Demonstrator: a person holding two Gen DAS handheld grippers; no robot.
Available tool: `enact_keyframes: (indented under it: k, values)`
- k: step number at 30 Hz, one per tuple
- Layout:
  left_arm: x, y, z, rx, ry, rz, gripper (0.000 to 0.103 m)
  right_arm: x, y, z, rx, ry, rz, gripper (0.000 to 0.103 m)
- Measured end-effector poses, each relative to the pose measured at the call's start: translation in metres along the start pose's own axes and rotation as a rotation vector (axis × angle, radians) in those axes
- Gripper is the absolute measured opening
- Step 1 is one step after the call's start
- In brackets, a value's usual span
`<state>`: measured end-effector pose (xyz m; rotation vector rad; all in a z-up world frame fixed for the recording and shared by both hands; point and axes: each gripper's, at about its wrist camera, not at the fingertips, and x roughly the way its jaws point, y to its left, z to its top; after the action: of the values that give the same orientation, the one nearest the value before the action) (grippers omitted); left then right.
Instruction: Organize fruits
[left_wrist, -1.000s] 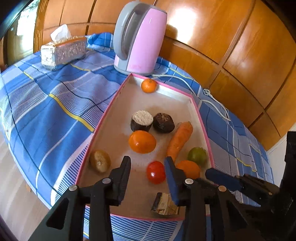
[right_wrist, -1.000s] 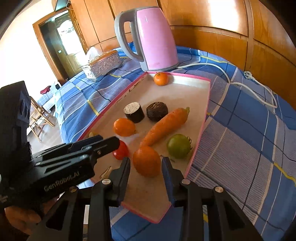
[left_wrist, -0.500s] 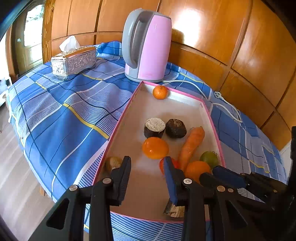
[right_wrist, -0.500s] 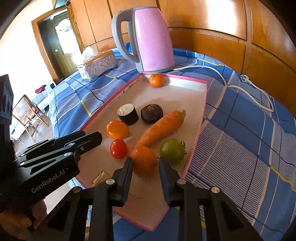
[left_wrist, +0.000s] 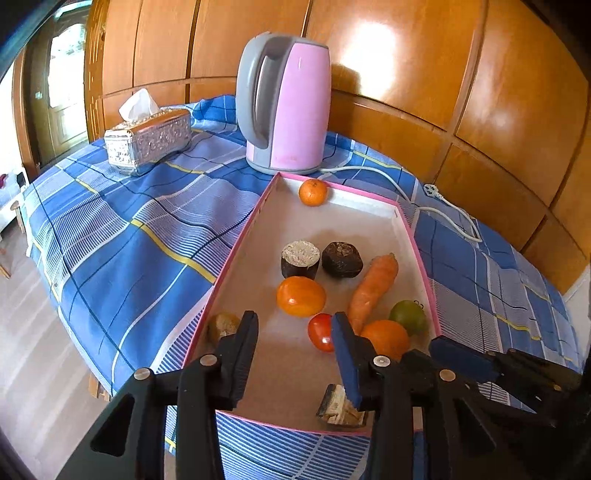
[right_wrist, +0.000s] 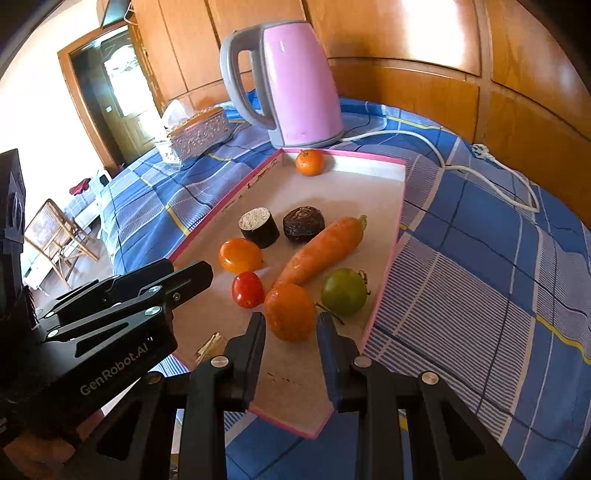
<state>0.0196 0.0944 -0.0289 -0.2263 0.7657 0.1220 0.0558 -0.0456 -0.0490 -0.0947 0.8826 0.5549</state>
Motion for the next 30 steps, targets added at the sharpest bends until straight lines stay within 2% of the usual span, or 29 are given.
enact_keyframes:
  k: [8, 11, 14, 20, 28, 30]
  values:
    - [-0.013, -0.007, -0.003, 0.026, -0.044, 0.006, 0.046, -0.019, -0.006, -0.009, 0.052, -0.053, -0.071, 0.033]
    - [-0.017, -0.008, -0.003, 0.034, -0.054, 0.002, 0.057, -0.022, -0.013, -0.013, 0.084, -0.065, -0.104, 0.035]
    - [-0.020, -0.011, -0.006, 0.045, -0.064, 0.003, 0.058, -0.024, -0.017, -0.016, 0.102, -0.070, -0.133, 0.036]
    - [-0.025, -0.015, -0.011, 0.048, -0.078, 0.016, 0.075, -0.029, -0.020, -0.021, 0.119, -0.083, -0.177, 0.036]
    - [-0.029, -0.018, -0.015, 0.057, -0.082, 0.025, 0.081, -0.033, -0.021, -0.025, 0.121, -0.090, -0.207, 0.036]
    - [-0.030, -0.018, -0.015, 0.060, -0.087, 0.034, 0.087, -0.033, -0.019, -0.025, 0.114, -0.092, -0.208, 0.036]
